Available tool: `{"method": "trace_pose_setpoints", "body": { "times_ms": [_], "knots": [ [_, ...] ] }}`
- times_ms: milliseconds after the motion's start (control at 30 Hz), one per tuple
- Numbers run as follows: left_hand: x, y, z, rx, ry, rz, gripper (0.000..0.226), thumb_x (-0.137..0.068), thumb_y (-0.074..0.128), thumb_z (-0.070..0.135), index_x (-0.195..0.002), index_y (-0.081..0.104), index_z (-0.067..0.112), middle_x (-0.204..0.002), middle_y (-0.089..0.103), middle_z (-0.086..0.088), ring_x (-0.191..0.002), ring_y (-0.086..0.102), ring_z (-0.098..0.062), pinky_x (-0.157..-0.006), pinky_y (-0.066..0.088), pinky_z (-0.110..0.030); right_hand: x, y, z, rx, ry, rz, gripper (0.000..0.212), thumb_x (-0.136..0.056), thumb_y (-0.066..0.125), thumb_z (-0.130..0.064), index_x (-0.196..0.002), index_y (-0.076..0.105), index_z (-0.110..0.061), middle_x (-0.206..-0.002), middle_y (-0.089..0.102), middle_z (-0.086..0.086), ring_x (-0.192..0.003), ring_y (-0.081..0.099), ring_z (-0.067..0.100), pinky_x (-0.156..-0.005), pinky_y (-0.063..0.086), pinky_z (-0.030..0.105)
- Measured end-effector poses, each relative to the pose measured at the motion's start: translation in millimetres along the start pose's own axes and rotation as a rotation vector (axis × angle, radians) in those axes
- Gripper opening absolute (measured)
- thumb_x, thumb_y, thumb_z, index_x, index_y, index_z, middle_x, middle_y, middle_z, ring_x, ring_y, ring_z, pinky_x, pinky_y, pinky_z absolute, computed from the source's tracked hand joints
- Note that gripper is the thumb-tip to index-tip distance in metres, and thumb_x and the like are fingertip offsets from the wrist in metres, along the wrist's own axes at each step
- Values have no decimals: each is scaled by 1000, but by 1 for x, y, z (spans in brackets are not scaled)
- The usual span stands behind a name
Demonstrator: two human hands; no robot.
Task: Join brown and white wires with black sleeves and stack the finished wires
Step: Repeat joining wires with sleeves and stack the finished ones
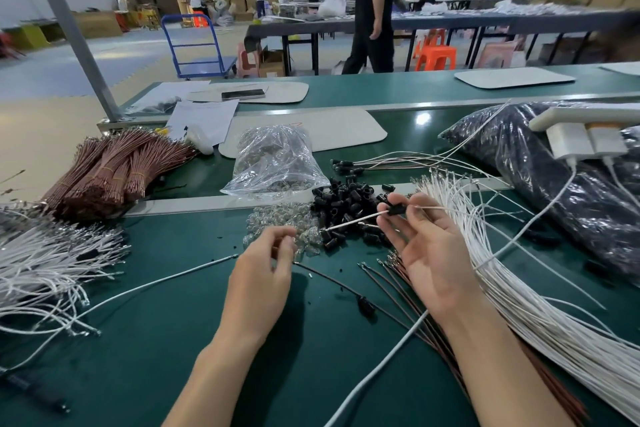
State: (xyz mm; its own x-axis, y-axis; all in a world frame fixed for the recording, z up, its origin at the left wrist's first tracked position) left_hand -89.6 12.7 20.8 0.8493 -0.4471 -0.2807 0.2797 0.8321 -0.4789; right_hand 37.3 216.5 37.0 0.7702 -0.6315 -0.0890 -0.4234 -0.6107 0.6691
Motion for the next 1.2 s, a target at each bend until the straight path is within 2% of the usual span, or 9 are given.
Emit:
{"method": "trace_pose_setpoints", "body": {
  "times_ms": [100,233,333,467,633,800,933,1067,1200],
  "knots": [
    [9,12,19,-240,212,-123,17,-102,58,29,-116,65,34,-105,63,26,-103,55,0,-94,47,-30,-1,3,-2,-6,-16,-37,29,-99,47,-1,-91,69,-18,-113,72,15,-101,70,29,-88,58,37],
    [28,45,35,-427,411,-385,22,-103,54,36,-121,66,38,-125,57,27,-124,41,-1,-111,24,-26,0,-6,-1,-55,-23,34,28,-99,48,-2,-92,68,-19,-112,72,13,-100,70,27,-87,59,36],
    [34,54,38,-443,454,-433,25,-105,50,39,-123,66,42,-124,55,25,-119,42,-3,-110,15,-18,-1,-13,4,-117,13,96,25,-101,46,1,-98,65,-14,-109,72,13,-100,71,27,-86,59,34],
    [26,56,34,-519,430,-407,18,-103,53,41,-114,67,39,-109,55,18,-110,44,-10,-105,20,-21,-2,-15,12,-168,65,132,26,-101,43,3,-100,64,-10,-105,73,14,-97,73,27,-87,60,34],
    [28,68,25,-643,400,-424,17,-108,41,29,-117,56,30,-115,47,12,-112,39,-14,-97,25,-23,-1,-14,15,-211,94,148,25,-101,44,3,-100,66,-10,-104,73,16,-96,74,25,-88,60,33],
    [19,40,26,-433,292,-276,18,-107,41,13,-102,43,30,-97,46,19,-94,36,-4,-86,28,-22,-1,-17,12,-217,77,169,21,-100,47,1,-103,65,-9,-105,72,17,-98,73,24,-86,60,31],
    [12,23,29,-341,313,-189,16,-106,45,27,-111,60,30,-103,49,22,-100,44,-5,-92,37,-25,-4,-22,7,-224,33,175,20,-95,55,-4,-109,68,-10,-107,72,15,-102,71,23,-84,59,27],
    [5,8,24,-206,315,-112,23,-101,47,43,-106,66,31,-98,49,19,-87,55,-8,-78,48,-29,-5,-28,5,-216,4,209,23,-91,61,-8,-112,71,-9,-107,74,13,-103,72,21,-81,59,24],
    [-1,-18,20,17,290,84,11,-104,51,41,-101,62,41,-96,58,13,-86,59,-14,-71,48,-27,-5,-29,12,-150,43,225,26,-87,65,-12,-111,70,-4,-109,73,11,-101,72,21,-78,59,22]
  ]
}}
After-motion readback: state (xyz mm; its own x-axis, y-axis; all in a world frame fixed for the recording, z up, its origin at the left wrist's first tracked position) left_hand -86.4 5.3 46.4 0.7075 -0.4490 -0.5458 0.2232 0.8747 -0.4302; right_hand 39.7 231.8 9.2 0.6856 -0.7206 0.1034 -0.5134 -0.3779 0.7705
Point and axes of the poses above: each hand's wrist, its own x-axis away from the middle knuckle, its own y-axis out of the palm, z = x × y, the point moved 9 cm from there along -x, towards the middle knuckle
